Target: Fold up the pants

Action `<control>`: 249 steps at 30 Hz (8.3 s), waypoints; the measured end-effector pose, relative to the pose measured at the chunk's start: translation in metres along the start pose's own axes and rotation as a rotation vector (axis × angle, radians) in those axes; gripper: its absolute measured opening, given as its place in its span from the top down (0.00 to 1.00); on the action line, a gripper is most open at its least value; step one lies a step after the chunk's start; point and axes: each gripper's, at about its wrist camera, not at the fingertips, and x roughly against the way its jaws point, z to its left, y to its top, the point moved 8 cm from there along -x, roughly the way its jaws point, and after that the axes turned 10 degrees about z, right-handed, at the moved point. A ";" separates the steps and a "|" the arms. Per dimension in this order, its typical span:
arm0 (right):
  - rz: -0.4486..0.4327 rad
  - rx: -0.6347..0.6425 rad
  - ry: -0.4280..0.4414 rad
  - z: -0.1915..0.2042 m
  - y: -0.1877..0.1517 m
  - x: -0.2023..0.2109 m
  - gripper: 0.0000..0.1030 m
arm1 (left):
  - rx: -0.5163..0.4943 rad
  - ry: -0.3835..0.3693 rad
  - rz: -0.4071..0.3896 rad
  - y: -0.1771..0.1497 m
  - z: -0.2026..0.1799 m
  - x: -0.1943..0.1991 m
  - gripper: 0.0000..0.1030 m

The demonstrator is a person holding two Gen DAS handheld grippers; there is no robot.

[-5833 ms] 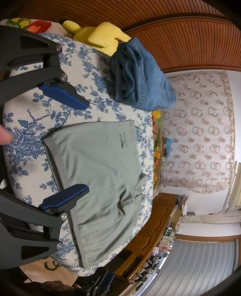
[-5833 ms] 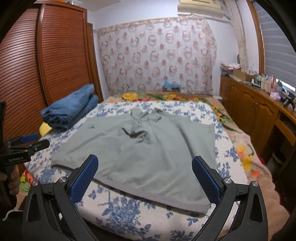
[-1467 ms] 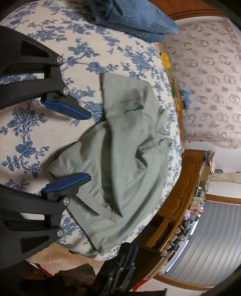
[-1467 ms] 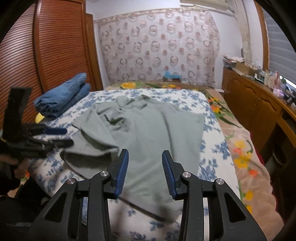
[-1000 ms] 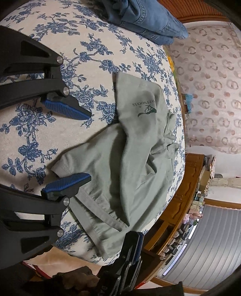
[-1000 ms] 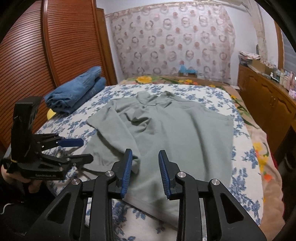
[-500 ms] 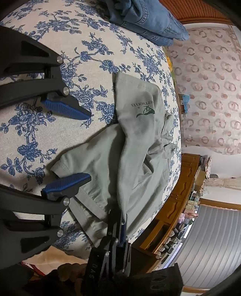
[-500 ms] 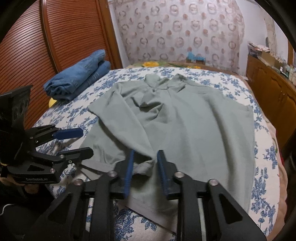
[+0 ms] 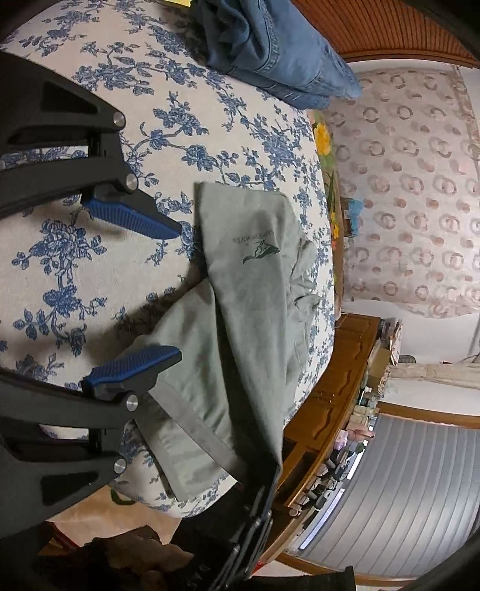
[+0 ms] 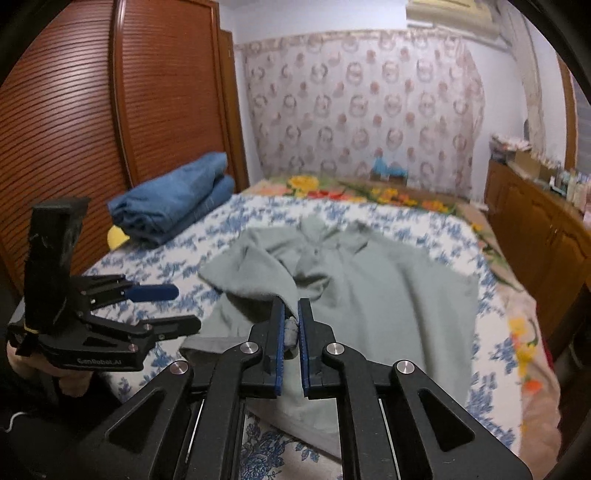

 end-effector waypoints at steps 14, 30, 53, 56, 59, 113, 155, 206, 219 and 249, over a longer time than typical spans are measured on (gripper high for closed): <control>-0.061 -0.016 -0.085 -0.024 -0.005 0.035 0.96 | -0.042 -0.003 -0.003 0.010 -0.018 0.001 0.42; -0.035 -0.112 -0.159 -0.065 -0.047 0.050 0.96 | -0.110 -0.034 0.048 0.014 -0.049 -0.019 0.42; 0.086 -0.281 -0.061 -0.095 -0.107 0.032 0.96 | -0.122 -0.018 0.116 -0.004 -0.053 -0.044 0.42; 0.096 -0.280 -0.071 -0.094 -0.108 0.032 0.94 | -0.098 -0.022 0.098 -0.004 -0.049 -0.039 0.42; 0.069 -0.290 -0.091 -0.096 -0.107 0.040 0.88 | -0.091 -0.014 0.086 -0.001 -0.044 -0.034 0.42; 0.304 0.142 0.045 0.025 -0.004 -0.122 0.45 | 0.117 0.082 -0.028 0.002 0.064 0.007 0.42; 0.261 -0.137 -0.077 -0.120 0.034 -0.100 0.94 | -0.104 0.015 0.086 0.032 -0.027 -0.054 0.42; 0.314 -0.029 -0.151 -0.169 0.019 -0.118 0.96 | -0.095 0.033 0.123 0.034 -0.022 -0.074 0.42; 0.251 -0.138 -0.278 -0.212 0.031 -0.091 0.97 | -0.095 0.033 0.123 0.034 -0.021 -0.075 0.42; 0.311 -0.057 -0.193 -0.107 -0.051 -0.055 0.55 | -0.095 0.034 0.122 0.034 -0.022 -0.075 0.42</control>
